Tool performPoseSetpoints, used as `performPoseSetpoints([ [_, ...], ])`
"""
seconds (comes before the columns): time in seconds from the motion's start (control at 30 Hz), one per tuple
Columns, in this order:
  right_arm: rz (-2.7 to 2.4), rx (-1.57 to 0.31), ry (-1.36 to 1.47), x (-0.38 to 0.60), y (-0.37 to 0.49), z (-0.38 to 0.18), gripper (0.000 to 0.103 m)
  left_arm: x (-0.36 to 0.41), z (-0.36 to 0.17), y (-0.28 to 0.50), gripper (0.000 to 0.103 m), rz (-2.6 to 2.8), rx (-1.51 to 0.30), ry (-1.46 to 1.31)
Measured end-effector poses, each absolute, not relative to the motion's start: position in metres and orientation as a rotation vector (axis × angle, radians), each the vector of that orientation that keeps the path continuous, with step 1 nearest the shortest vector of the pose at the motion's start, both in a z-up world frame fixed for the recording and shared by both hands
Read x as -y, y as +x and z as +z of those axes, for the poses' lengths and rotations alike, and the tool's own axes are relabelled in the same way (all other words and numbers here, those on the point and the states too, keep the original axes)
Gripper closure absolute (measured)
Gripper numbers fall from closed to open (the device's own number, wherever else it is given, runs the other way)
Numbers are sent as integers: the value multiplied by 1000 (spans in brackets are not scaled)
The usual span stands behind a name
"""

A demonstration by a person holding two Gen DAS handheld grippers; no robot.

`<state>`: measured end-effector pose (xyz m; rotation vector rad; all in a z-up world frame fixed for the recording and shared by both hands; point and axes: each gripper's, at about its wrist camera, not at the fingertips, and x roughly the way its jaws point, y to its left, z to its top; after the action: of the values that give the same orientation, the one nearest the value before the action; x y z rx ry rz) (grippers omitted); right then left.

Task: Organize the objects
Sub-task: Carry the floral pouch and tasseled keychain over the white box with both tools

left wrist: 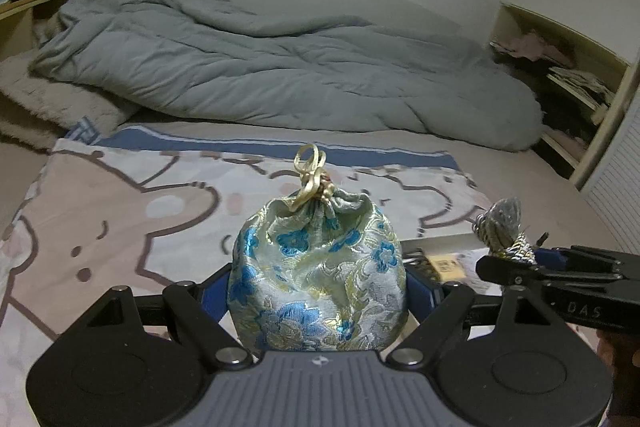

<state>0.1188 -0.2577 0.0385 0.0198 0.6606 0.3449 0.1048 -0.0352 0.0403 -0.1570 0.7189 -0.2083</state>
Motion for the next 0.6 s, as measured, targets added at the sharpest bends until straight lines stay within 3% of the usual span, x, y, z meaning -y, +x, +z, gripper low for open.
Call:
performPoseSetpoints([
  [0.6,167,-769,163,378,107,-18,53,158,-2,122,18,-513,-798,78],
])
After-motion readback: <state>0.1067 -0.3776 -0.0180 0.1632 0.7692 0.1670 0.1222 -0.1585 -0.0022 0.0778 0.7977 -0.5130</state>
